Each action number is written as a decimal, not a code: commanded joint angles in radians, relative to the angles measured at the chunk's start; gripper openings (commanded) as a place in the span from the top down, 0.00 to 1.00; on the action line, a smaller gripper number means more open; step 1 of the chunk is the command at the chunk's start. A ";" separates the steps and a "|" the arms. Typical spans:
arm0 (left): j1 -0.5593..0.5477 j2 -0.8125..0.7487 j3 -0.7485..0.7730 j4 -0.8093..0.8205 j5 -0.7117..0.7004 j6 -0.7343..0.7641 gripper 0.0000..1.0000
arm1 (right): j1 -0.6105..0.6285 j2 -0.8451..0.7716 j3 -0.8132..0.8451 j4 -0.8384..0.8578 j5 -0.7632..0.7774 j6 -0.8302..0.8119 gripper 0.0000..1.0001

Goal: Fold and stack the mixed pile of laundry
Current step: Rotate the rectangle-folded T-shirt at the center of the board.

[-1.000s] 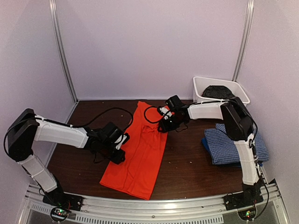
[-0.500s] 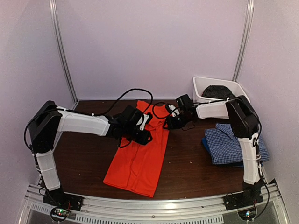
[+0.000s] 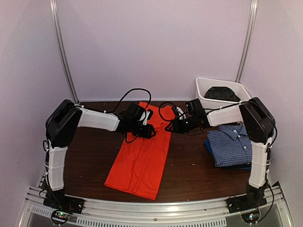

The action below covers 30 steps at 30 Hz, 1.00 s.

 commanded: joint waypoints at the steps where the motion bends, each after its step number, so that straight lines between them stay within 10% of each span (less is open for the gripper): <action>1: 0.001 0.036 0.035 0.084 0.069 -0.019 0.71 | 0.001 0.050 -0.018 0.105 -0.060 0.078 0.73; 30: 0.000 0.136 0.119 0.001 -0.012 -0.075 0.74 | 0.002 0.181 0.012 0.013 0.036 0.040 0.90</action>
